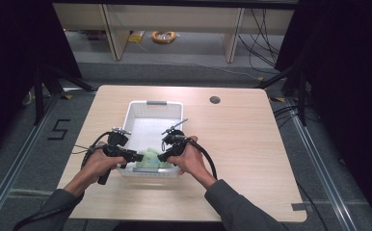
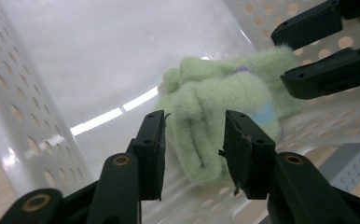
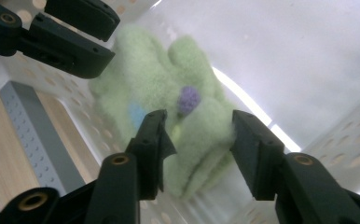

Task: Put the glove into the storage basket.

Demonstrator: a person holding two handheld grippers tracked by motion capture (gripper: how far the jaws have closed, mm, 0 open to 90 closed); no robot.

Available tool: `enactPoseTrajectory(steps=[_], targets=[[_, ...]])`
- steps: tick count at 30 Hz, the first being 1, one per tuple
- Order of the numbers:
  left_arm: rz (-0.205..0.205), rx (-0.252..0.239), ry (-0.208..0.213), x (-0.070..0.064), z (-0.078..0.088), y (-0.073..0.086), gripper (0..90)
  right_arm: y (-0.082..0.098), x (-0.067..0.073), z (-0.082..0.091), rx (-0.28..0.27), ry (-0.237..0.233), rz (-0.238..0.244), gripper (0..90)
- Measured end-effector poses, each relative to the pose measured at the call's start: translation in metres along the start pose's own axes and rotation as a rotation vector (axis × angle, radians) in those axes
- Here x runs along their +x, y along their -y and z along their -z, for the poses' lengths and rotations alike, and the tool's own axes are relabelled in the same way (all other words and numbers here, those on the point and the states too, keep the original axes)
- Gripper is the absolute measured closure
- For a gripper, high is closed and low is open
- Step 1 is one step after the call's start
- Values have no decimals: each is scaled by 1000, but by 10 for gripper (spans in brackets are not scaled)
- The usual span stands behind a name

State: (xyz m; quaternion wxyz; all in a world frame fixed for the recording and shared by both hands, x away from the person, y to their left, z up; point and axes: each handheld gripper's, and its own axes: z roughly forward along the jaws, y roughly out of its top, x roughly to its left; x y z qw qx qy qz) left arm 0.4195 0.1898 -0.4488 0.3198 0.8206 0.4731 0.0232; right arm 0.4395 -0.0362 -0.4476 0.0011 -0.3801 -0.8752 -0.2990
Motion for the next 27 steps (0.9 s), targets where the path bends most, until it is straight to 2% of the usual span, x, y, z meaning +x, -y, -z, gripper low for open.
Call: enactPoseTrajectory(steps=[3,4,6,7,8,9,17,18,19,23,24,25,26,27], targets=[[1,-11,-22,0,3,-3,544,-2,2,7,4,17,-8,497],[-8,-19,-39,0,5,-3,542,-4,2,11,-18,19,7,467],[-4,-35,-42,0,6,-4,535,-4,3,13,-25,20,10,467],[-7,-40,-42,0,6,-4,524,-4,4,16,-44,22,29,466],[-6,-54,-46,0,7,-4,516,-4,6,18,-26,14,-6,463],[1,-46,-50,0,9,-5,496,-4,4,21,-62,5,35,440],[28,-84,-51,-4,17,-4,409,-2,1,33,-111,10,59,389],[41,-101,-52,-6,18,-3,409,-1,2,37,-97,17,26,389],[36,-103,-56,-7,20,-2,402,1,0,39,-123,1,47,386],[36,-119,-52,-14,23,1,373,6,-1,50,-124,11,16,366],[27,-119,-44,-16,24,1,363,9,-3,54,-147,1,32,365],[27,-119,-44,-16,24,1,357,10,-3,56,-145,13,15,364],[36,-134,-34,-21,26,2,349,11,-5,58,-160,1,42,362],[36,-134,-34,-21,26,2,341,11,-5,58,-160,1,42,362]])
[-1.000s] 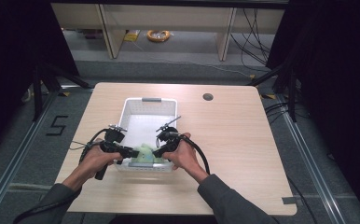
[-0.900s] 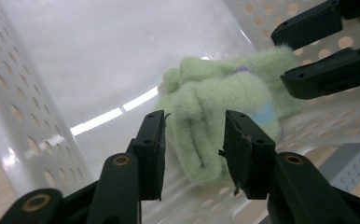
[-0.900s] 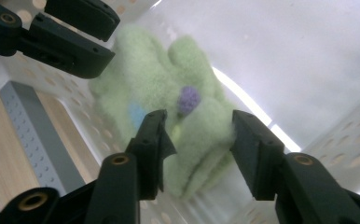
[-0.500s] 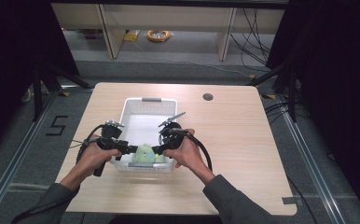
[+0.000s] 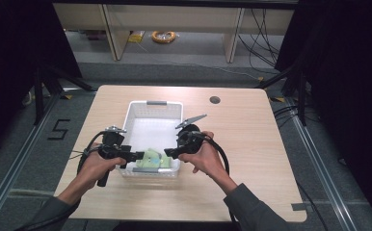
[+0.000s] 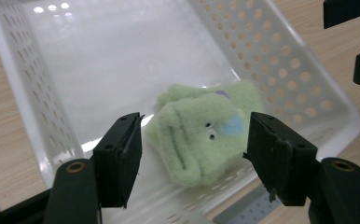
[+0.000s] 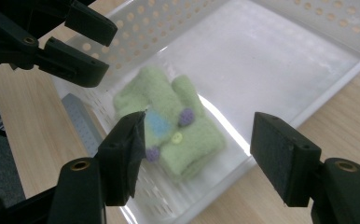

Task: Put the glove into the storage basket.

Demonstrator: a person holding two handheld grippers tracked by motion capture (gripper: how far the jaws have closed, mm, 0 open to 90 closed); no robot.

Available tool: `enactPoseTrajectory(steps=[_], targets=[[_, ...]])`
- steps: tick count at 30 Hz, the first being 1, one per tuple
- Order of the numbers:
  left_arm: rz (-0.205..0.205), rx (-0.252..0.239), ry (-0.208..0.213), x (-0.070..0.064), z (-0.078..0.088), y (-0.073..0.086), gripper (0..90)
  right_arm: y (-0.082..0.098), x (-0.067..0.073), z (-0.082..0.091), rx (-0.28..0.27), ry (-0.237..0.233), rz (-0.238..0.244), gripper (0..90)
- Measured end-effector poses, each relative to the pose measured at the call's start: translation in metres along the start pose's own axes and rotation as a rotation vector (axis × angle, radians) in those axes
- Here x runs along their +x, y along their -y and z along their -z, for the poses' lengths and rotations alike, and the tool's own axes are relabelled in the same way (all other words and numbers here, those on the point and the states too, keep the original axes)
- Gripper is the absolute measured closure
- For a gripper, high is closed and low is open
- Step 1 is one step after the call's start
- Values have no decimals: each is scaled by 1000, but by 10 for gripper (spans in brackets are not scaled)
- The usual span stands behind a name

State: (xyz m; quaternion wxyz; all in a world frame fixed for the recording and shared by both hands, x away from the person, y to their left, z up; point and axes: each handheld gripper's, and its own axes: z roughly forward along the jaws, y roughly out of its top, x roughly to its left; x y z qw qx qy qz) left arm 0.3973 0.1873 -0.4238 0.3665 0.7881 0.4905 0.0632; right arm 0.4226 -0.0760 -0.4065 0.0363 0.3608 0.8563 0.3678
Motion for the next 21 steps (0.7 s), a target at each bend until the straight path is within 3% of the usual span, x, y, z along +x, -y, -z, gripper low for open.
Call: enactPoseTrajectory(steps=[1,3,5,6,8,10,21], targets=[[8,-16,11,-4,1,1,334,2,-2,6,-7,-23,0,358],[8,-19,16,-7,3,2,328,3,-2,8,-4,-11,-4,355],[4,-32,30,-11,5,3,320,6,-4,12,-41,-17,5,352],[5,-43,35,-15,5,4,315,7,-4,16,-38,-20,-14,348],[2,-50,47,-19,6,6,309,10,-6,20,-44,-39,-3,345],[1,-71,78,-28,9,9,295,17,-10,27,-59,-42,-11,342],[-15,-129,147,-62,13,20,290,39,-24,52,-127,-40,-44,335]])
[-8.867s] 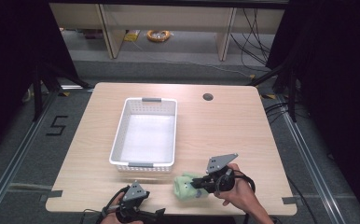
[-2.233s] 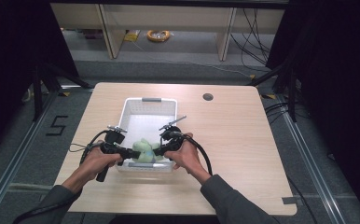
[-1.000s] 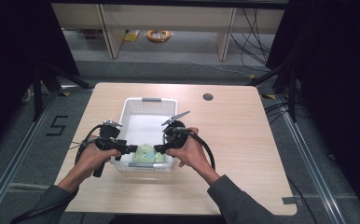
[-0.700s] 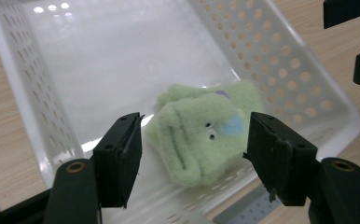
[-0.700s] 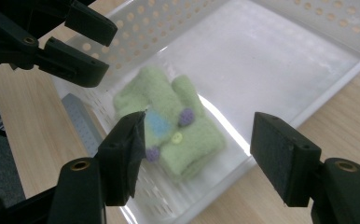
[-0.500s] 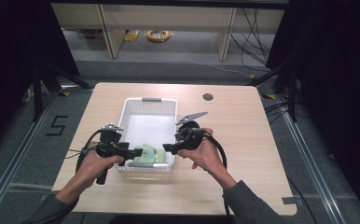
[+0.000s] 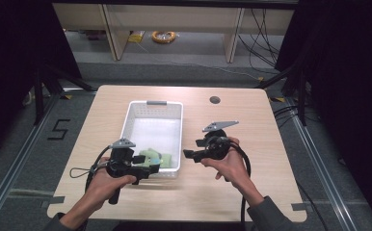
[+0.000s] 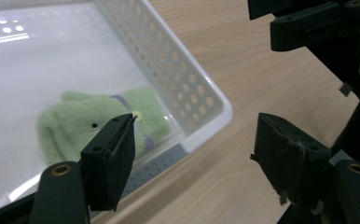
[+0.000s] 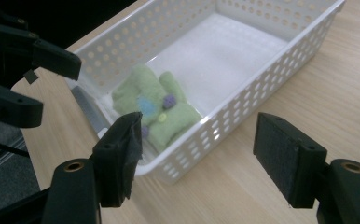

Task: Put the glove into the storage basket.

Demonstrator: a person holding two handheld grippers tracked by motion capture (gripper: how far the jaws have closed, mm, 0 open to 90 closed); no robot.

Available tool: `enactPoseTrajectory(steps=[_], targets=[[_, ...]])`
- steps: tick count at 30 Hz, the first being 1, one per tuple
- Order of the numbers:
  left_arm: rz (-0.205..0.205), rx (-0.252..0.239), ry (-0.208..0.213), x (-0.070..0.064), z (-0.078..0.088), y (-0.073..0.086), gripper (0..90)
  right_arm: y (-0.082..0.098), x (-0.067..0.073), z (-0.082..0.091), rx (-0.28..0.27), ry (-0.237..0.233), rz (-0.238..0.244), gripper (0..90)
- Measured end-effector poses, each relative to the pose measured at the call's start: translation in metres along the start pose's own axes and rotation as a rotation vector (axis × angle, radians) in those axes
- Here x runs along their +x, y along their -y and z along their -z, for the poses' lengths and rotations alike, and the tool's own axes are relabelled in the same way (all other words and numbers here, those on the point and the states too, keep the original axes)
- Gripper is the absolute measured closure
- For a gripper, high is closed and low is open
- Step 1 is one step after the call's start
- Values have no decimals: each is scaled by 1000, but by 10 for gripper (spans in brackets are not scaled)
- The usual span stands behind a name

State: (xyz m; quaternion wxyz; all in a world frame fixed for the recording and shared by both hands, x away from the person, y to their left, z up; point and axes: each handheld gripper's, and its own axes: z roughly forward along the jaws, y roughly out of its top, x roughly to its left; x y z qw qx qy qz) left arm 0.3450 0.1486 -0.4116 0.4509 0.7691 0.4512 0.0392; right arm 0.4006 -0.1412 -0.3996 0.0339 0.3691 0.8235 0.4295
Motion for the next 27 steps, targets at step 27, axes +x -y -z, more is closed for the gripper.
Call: enactPoseTrajectory(steps=[27], targets=[[-55,-3,116,-40,-17,27,284,45,-7,29,-57,-31,-20,319]])
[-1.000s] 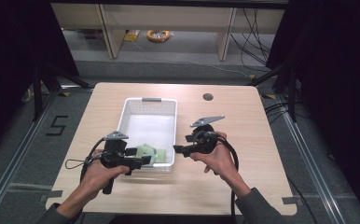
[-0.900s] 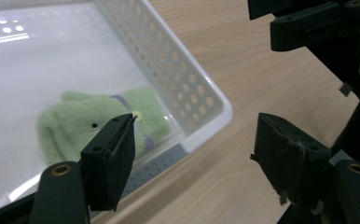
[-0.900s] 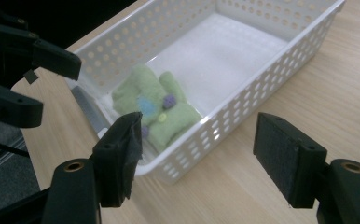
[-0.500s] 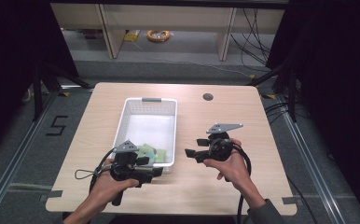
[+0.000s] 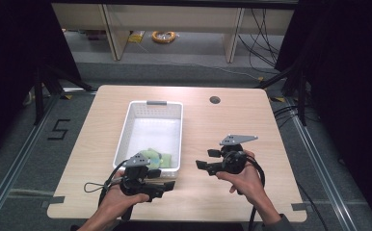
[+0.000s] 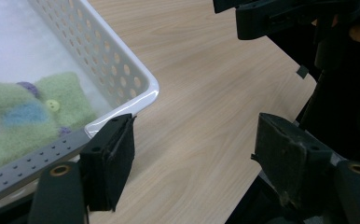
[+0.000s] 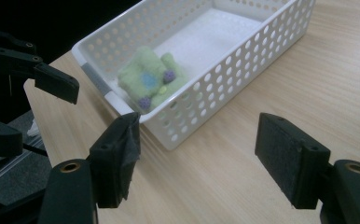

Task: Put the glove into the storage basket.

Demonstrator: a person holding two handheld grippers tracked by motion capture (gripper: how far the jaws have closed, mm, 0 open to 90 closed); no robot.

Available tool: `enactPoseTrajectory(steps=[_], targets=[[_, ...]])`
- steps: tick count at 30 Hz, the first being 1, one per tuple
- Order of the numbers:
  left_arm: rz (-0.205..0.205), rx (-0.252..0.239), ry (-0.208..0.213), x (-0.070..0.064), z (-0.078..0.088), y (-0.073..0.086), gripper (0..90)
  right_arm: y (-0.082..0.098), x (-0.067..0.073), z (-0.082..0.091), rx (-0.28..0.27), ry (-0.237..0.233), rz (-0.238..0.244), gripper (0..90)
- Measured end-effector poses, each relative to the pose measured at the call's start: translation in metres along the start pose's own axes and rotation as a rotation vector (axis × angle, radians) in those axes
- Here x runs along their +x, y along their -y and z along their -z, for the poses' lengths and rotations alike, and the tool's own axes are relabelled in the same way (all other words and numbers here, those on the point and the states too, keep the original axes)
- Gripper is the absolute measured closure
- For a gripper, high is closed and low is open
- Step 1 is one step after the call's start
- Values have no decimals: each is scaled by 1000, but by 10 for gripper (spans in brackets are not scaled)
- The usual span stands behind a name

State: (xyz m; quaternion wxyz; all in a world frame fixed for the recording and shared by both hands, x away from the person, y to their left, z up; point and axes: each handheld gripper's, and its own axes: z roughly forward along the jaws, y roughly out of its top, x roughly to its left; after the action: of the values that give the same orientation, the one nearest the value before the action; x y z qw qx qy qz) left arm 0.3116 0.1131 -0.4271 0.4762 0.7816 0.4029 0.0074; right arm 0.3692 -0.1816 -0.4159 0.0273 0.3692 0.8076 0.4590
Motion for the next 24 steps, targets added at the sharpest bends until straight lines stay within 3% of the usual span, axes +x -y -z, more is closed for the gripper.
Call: enactPoseTrajectory(steps=[1,10,11,12,16,17,24], targets=[[-7,-7,-12,-1,-1,2,284,3,-1,2,-11,16,15,316],[-23,-7,-17,-2,-5,8,264,16,1,10,-17,-1,-22,301],[-30,-5,-25,-2,-5,10,264,18,-2,12,-24,12,18,298],[-43,2,-26,-2,-5,10,259,22,-2,14,-26,9,17,291],[-51,0,-25,-2,-8,15,252,28,-2,16,-33,-8,-2,276],[-60,-5,-37,-3,-10,17,249,31,-1,19,-30,-7,-30,262],[-76,-3,-22,-3,-11,24,231,39,-3,25,-58,-4,-26,231]])
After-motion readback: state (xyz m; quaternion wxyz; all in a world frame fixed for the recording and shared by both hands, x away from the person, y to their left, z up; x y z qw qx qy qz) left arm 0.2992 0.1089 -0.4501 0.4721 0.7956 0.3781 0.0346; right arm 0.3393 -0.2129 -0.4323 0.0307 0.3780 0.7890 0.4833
